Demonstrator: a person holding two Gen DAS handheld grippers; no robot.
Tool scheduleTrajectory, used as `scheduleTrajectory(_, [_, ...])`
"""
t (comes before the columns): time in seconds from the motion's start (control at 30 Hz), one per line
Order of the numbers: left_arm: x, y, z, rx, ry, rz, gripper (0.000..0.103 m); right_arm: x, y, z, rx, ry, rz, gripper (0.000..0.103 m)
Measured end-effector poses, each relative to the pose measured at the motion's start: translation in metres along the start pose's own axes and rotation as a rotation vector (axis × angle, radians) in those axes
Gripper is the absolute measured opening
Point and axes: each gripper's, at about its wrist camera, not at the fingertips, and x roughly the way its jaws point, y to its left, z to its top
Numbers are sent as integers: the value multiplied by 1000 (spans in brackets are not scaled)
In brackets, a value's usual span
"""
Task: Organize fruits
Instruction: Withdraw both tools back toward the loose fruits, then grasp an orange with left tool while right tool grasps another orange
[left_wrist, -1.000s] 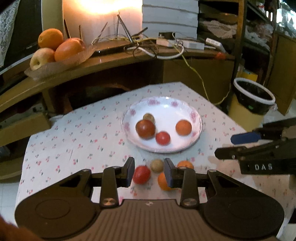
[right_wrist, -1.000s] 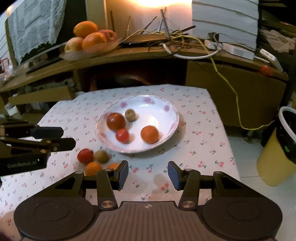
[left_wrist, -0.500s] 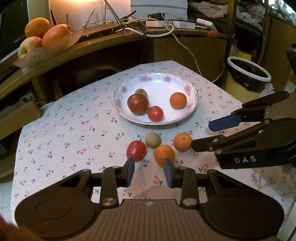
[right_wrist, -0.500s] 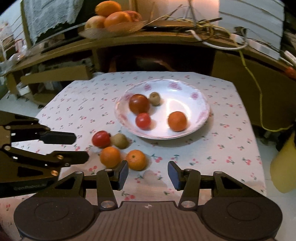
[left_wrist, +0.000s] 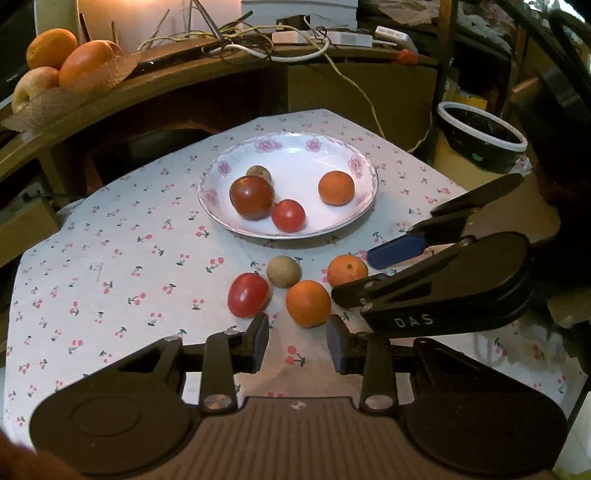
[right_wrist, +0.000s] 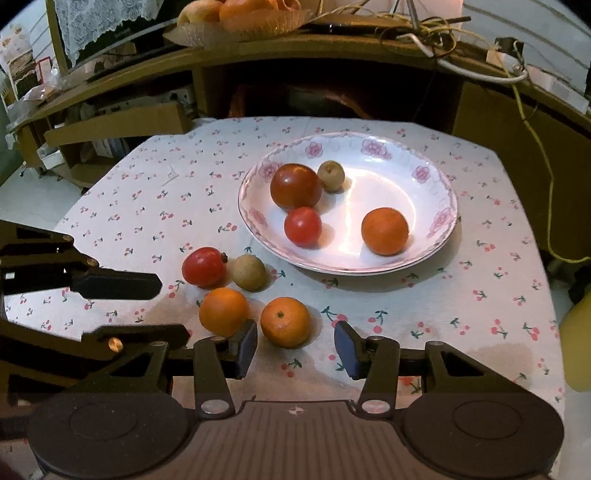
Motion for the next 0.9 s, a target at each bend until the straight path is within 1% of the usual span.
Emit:
scheduleTrajectory(0.1, [3,0,-1,-2,3,-2,40,4,2,0,-8,13,7,39])
scheduleTrajectory(0.13, [4,1,-1,-5,2,-3,40,4,3,0,-16,13,5,33])
scheduleTrajectory(0.17, [5,1,0,-8,0,-5,40,4,3,1,-21,17,14,30])
scheduleTrajectory(0.4, [16,-8,6,15,-8,-16,40,-4,-7,-1,10,24,8,30])
scheduleTrajectory(0.53, [26,-13,10,28,-9,13,40,-9,-18,-4,43,28,-1,30])
scheduleTrajectory(0.7, [32,-12,13,11,-7,27,40,-10,-25,-7,58,50,-6,30])
scheduleTrajectory(0.8, [40,-12,11,-1,14,25,40,-11,-28,-8,68,57,-8,30])
scheduleTrajectory(0.9, [42,-12,12,-7,8,21,39,-12,-29,-8,69,59,-11,31])
